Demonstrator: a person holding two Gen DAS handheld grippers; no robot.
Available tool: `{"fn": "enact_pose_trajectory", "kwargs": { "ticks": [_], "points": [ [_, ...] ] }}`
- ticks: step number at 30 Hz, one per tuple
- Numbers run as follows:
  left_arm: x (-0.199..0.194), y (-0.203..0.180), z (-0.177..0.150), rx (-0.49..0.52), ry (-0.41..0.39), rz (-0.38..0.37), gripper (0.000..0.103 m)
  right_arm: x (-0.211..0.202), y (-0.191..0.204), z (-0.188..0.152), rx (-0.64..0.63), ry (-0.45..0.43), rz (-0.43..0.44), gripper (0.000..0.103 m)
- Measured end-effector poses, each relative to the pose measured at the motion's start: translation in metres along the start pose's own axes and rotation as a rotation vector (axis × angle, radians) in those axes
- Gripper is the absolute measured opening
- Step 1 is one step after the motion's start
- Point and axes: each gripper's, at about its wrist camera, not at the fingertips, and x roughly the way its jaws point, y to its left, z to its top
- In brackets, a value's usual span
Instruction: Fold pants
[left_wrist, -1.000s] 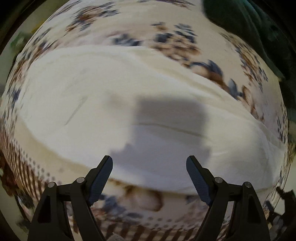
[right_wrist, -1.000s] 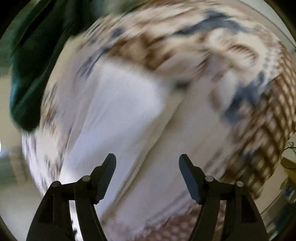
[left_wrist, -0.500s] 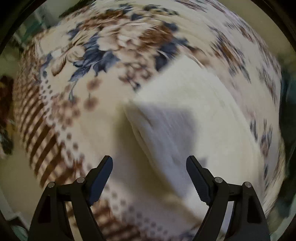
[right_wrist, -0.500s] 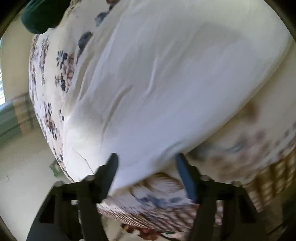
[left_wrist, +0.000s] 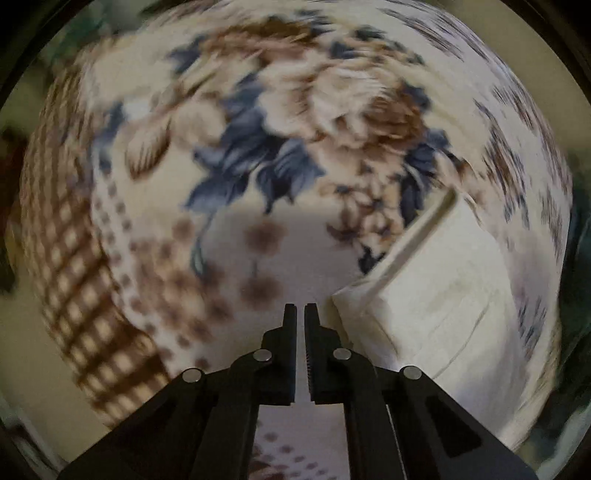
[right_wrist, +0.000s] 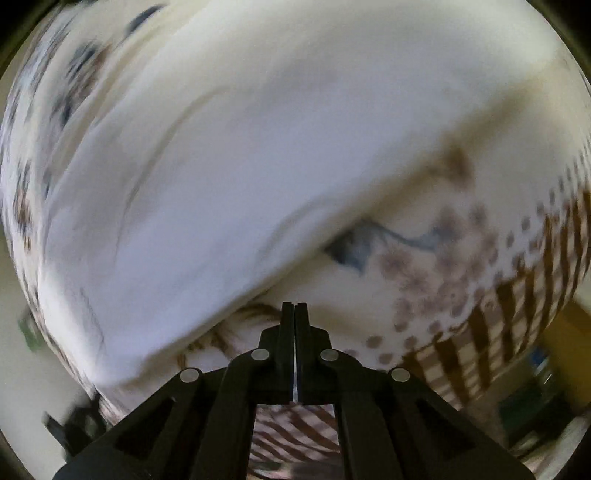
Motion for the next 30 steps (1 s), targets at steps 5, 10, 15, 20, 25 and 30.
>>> {"fn": "enact_pose_trajectory", "kwargs": {
  "ticks": [5, 10, 15, 20, 25, 30],
  "points": [
    [-0.023, -0.071, 0.0, 0.21, -0.01, 0.051, 0.076, -0.031, 0.096, 0.039, -0.197, -0.027, 0.067, 0.079],
    [-0.014, -0.158, -0.002, 0.361, 0.001, -0.041, 0.091, -0.036, 0.204, 0.117, -0.418, -0.065, 0.085, 0.079],
    [0.029, -0.23, -0.009, 0.493, 0.054, -0.042, 0.091, 0.016, 0.276, 0.18, -0.663, 0.106, -0.01, 0.079],
    [0.058, -0.248, -0.021, 0.579, 0.081, 0.003, 0.091, 0.039, 0.282, 0.189, -0.773, 0.167, -0.121, 0.016],
    [0.06, -0.242, -0.026, 0.6, 0.077, 0.027, 0.091, 0.0, 0.262, 0.231, -0.59, -0.07, -0.137, 0.006],
    [0.04, -0.244, -0.031, 0.569, 0.09, -0.016, 0.091, -0.035, 0.24, 0.229, -0.592, 0.051, 0.02, 0.017]
  ]
}}
